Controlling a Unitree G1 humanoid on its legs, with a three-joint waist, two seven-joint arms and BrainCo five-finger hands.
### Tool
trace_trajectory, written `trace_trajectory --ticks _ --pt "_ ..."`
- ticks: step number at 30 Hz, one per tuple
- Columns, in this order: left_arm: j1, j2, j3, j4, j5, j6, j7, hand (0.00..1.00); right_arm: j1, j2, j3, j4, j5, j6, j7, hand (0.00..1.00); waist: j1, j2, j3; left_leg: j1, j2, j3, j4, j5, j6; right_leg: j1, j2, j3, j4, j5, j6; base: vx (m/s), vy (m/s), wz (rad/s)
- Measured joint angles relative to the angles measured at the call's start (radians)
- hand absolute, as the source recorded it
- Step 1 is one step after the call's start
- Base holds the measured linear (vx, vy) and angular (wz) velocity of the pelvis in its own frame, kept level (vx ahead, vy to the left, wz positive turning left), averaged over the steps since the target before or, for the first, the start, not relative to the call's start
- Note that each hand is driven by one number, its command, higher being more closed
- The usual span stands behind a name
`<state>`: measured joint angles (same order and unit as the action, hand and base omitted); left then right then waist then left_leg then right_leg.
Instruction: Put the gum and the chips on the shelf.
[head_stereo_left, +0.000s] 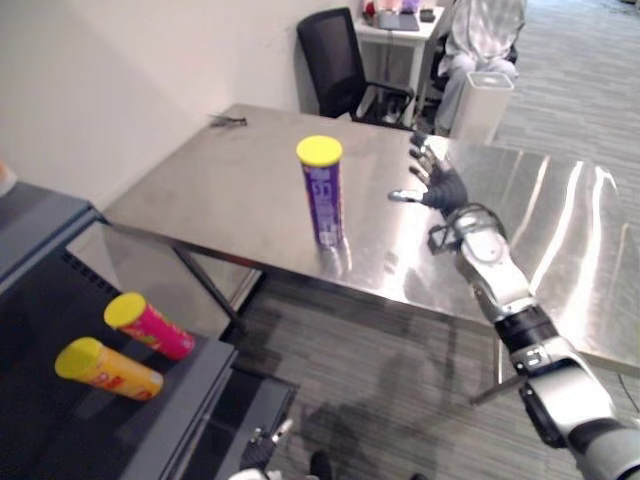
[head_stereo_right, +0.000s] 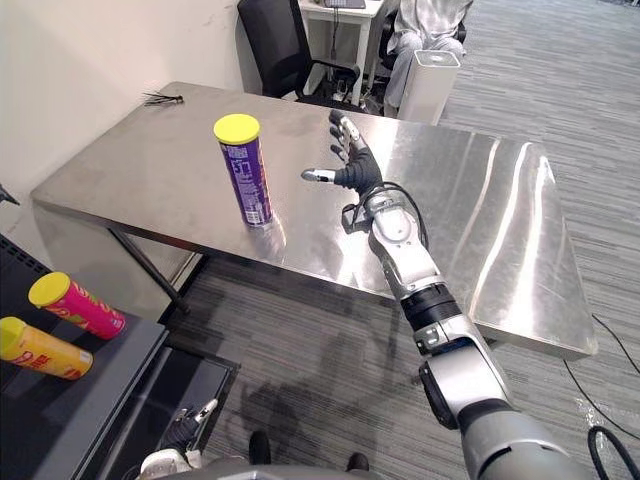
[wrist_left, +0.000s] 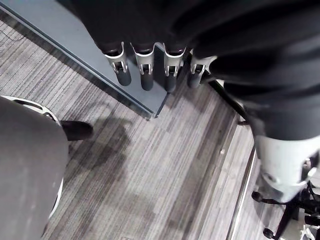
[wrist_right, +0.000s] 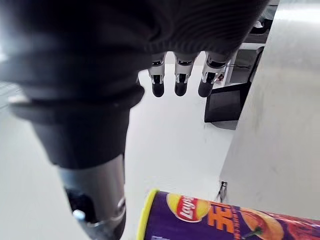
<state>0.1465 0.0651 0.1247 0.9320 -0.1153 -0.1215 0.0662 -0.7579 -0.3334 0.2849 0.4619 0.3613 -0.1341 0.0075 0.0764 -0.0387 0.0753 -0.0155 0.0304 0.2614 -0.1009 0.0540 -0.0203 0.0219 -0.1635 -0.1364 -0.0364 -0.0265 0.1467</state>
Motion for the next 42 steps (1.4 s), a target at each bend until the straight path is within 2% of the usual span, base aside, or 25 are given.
trace_trajectory --ticks 3,7,18,31,34,39,42 --pt "-0.004 0.000 0.000 -0.011 0.000 0.000 0.000 0.00 -0.003 0.022 0.004 0.040 0.014 0.007 0.002 0.00 0.007 -0.001 0.018 0.000 -0.001 -0.004 0.004 0.000 0.000 0.008 0.000 -0.008 -0.010 0.000 0.000 0.06 -0.012 0.07" --pt "-0.005 0.000 -0.001 -0.025 0.000 0.000 0.000 0.00 -0.017 0.044 0.021 0.075 0.041 0.039 0.005 0.00 0.009 0.000 0.040 0.000 -0.004 -0.020 0.004 0.000 -0.001 0.020 -0.002 -0.027 -0.018 0.001 0.001 0.03 -0.016 0.11" --pt "-0.019 0.000 0.002 -0.026 -0.001 0.000 0.006 0.00 -0.100 0.110 0.036 0.144 0.042 0.044 -0.003 0.00 0.014 0.008 0.071 -0.003 -0.011 -0.026 -0.002 -0.001 -0.001 0.021 -0.009 -0.033 -0.019 0.001 0.002 -0.02 0.002 0.01" --pt "-0.029 0.000 -0.001 -0.015 -0.001 0.001 0.008 0.00 -0.246 0.109 0.037 0.199 0.032 0.048 -0.015 0.00 0.019 0.006 0.071 -0.020 0.002 -0.041 0.004 0.004 -0.002 0.017 0.003 -0.040 -0.021 0.004 -0.002 0.00 -0.008 0.02" --pt "-0.030 0.000 -0.001 -0.014 -0.002 0.001 0.008 0.00 -0.270 0.106 0.034 0.237 0.031 0.063 -0.022 0.00 0.019 0.005 0.071 -0.033 0.003 -0.056 0.004 0.010 -0.003 0.013 0.003 -0.050 -0.020 0.005 -0.002 -0.03 -0.010 0.11" --pt "-0.040 -0.001 -0.002 -0.010 -0.032 0.000 0.011 0.00 -0.297 0.107 0.025 0.264 0.030 0.072 -0.028 0.00 0.042 0.005 0.070 -0.050 0.010 -0.064 0.004 0.021 -0.004 -0.001 0.010 -0.059 -0.020 0.009 -0.009 -0.04 -0.012 0.06" --pt "-0.040 -0.001 -0.003 -0.010 -0.032 0.000 0.011 0.00 -0.318 0.108 0.020 0.291 0.030 0.072 -0.029 0.00 0.042 0.005 0.070 -0.057 0.011 -0.078 0.004 0.026 -0.005 -0.001 0.012 -0.072 -0.020 0.009 -0.009 -0.03 -0.012 0.12"
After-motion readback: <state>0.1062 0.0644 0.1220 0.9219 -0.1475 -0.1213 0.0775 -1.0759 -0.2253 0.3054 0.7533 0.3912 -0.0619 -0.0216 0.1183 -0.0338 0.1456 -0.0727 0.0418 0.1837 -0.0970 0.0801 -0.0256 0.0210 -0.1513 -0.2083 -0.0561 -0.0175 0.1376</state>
